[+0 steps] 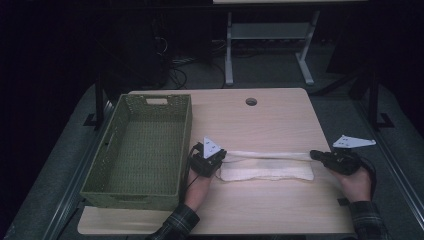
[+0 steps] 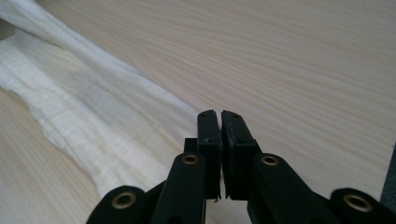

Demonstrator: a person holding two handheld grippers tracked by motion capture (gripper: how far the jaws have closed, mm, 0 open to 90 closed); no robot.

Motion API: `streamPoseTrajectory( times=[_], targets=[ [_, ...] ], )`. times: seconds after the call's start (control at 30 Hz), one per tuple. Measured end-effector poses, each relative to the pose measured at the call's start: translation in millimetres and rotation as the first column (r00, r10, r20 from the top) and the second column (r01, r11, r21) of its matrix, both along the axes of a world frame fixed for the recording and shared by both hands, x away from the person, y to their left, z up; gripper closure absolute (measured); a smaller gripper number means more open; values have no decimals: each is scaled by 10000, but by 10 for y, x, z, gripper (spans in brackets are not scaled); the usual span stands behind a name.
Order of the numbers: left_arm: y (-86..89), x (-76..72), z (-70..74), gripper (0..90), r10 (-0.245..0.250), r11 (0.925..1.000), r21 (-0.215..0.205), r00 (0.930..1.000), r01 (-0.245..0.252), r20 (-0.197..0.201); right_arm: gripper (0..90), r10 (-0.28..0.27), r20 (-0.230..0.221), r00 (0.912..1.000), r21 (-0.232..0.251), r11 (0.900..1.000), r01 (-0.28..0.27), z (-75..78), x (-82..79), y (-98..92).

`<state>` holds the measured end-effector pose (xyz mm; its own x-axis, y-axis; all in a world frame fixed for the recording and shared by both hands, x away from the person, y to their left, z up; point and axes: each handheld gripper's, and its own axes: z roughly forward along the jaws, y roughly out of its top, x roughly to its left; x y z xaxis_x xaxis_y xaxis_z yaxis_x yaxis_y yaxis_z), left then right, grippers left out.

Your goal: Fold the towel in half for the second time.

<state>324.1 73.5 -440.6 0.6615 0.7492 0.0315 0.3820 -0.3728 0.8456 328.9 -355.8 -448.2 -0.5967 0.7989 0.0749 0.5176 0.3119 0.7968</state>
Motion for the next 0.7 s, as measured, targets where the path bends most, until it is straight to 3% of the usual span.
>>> streamPoseTrajectory(
  times=[0.3, 0.4, 0.7],
  targets=[
    [-13, -193, -32, 853, 165, 9995, 274, 9998, -168, 104, 864, 306, -38, 9995, -180, 9994, -307, -13, -150, 31],
    [-26, -217, -65, 853, 169, 9982, 572, 9999, -171, 36, 864, 461, -14, 9989, -206, 9987, -461, -19, -228, 18],
    [-30, -228, -145, 843, -278, 9957, 872, 9993, 299, -250, 860, 708, -389, 9967, -337, 9968, -721, -95, -358, 23]
  ],
)
